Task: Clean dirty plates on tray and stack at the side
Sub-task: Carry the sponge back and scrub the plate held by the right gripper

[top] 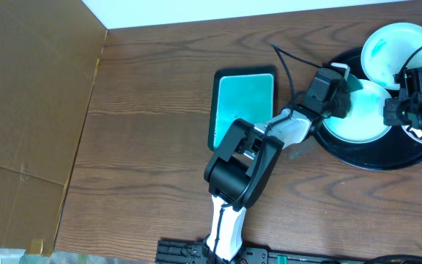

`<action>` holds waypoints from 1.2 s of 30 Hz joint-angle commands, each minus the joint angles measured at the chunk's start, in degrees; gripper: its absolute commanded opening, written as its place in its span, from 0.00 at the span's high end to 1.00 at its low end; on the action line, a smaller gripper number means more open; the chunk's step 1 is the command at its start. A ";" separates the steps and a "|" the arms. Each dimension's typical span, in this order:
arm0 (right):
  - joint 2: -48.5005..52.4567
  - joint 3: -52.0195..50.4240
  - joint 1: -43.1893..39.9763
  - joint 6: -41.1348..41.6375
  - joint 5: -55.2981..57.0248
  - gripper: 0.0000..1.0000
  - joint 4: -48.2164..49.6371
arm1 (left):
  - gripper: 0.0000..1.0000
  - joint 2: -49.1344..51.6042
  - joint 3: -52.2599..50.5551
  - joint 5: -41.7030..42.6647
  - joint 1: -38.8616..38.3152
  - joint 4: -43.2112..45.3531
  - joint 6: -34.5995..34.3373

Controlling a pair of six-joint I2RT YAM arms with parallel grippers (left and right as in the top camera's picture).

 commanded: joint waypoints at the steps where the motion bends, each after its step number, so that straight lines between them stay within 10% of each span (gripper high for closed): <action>1: 1.53 0.31 -0.33 -0.28 2.64 0.99 -0.96 | 0.93 1.68 -0.55 -15.72 4.09 -2.54 5.60; 17: 1.53 0.31 -0.33 -0.26 2.64 0.99 -1.55 | 0.93 -10.60 -0.52 -12.37 1.46 -1.95 4.50; 23: 1.53 0.31 -0.33 -0.28 2.64 0.99 -1.60 | 0.93 -9.25 -0.70 4.20 1.20 -3.63 -1.79; 36: 1.53 0.31 -0.33 -0.26 2.64 0.99 -1.95 | 0.93 1.14 -0.87 3.06 1.01 -0.59 -6.19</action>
